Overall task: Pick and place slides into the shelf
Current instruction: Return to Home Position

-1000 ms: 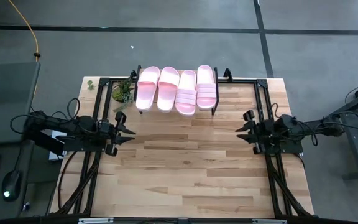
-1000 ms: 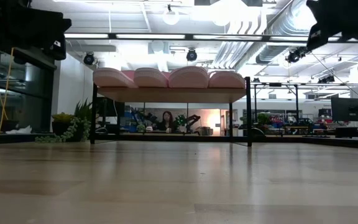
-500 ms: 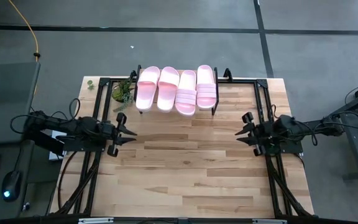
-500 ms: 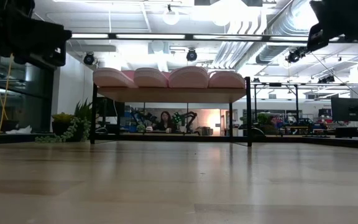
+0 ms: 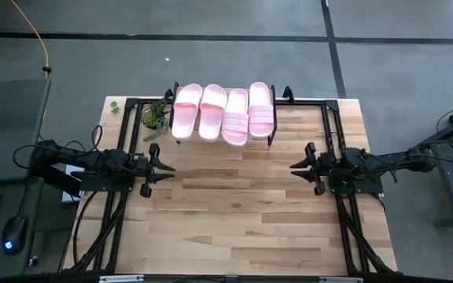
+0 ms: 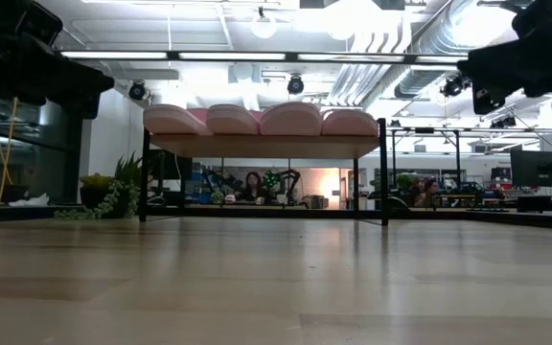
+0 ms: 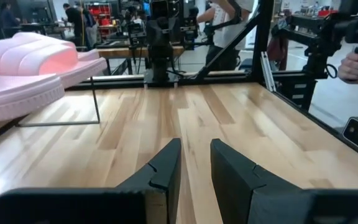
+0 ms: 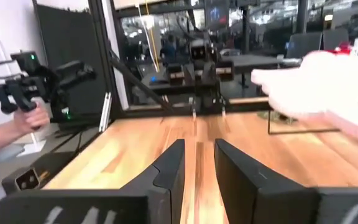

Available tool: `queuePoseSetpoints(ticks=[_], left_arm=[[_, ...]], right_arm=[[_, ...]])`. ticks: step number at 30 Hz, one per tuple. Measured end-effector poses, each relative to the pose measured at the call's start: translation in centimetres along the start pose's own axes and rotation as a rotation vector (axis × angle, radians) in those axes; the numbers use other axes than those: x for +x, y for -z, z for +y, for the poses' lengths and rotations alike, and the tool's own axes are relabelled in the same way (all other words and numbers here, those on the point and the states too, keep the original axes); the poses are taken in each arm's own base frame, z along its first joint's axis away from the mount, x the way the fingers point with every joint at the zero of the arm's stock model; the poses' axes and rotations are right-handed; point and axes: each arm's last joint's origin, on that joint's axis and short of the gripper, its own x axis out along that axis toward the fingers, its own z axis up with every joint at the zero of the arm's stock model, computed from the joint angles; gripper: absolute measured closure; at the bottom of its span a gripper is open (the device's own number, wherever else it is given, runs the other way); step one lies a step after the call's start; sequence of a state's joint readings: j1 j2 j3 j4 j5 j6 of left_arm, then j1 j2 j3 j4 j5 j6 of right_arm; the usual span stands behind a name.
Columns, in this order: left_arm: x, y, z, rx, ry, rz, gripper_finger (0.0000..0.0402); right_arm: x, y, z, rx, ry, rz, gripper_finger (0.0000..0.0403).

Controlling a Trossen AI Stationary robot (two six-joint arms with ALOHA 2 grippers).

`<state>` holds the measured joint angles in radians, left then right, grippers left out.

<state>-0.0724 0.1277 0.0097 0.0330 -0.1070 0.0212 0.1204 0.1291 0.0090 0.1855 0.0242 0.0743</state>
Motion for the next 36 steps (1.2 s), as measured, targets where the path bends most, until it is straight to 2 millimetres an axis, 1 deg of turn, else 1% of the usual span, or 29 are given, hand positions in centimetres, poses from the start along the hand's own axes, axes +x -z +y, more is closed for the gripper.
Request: queuePoseSetpoints(ticks=[6, 14, 20, 25, 36], left_arm=[[0.0, 0.0, 0.0, 0.000, 0.002, 0.003, 0.0328], [0.0, 0.0, 0.0, -0.003, 0.005, 0.003, 0.0328], [0.1, 0.2, -0.1, -0.002, 0.021, 0.023, 0.0328], [0.2, 0.4, -0.1, -0.002, 0.021, 0.042, 0.0328], [0.2, 0.4, -0.1, 0.003, 0.021, 0.044, 0.0328]], right_arm=[[-0.1, 1.0, -0.1, 0.021, 0.009, 0.106, 0.0324], [-0.1, 1.6, -0.1, 0.001, 0.014, 0.168, 0.0324], [-0.1, 1.7, -0.1, -0.006, 0.011, 0.173, 0.0324], [-0.1, 1.7, -0.1, 0.052, 0.011, 0.174, 0.0324], [-0.1, 1.7, -0.1, 0.079, 0.011, 0.175, 0.0324]])
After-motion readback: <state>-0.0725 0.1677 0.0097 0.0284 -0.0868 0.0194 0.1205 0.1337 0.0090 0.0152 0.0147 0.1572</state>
